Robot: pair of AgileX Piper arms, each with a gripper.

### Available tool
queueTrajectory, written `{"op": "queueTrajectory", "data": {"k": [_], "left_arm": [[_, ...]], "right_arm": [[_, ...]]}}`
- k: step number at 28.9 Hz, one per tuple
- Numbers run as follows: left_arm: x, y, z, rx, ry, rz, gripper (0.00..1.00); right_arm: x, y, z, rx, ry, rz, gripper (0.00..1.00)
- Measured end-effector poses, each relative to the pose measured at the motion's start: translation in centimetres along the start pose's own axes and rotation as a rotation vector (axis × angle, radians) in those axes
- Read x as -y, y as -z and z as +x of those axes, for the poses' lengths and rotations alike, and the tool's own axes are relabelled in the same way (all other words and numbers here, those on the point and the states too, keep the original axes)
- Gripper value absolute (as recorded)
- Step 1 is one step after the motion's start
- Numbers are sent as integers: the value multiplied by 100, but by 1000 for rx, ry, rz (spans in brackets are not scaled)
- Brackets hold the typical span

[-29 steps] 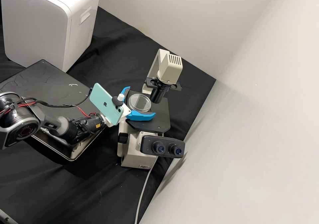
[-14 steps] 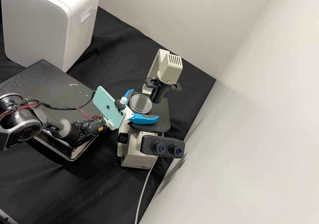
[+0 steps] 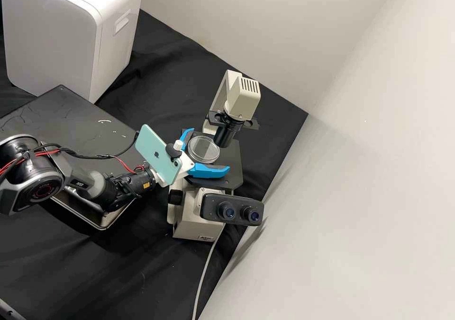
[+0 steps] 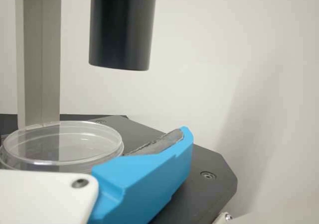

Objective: Place the petri dish on the microscope

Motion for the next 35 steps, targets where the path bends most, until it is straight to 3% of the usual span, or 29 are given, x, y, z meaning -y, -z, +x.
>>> {"op": "queueTrajectory", "data": {"k": [29, 35], "left_arm": [[6, 25, 6, -15, 3, 0, 100], [4, 33, 6, -18, 2, 1, 100]], "right_arm": [[-5, -5, -19, 1, -10, 0, 100], [-79, -33, -160, 52, -50, 20, 100]]}}
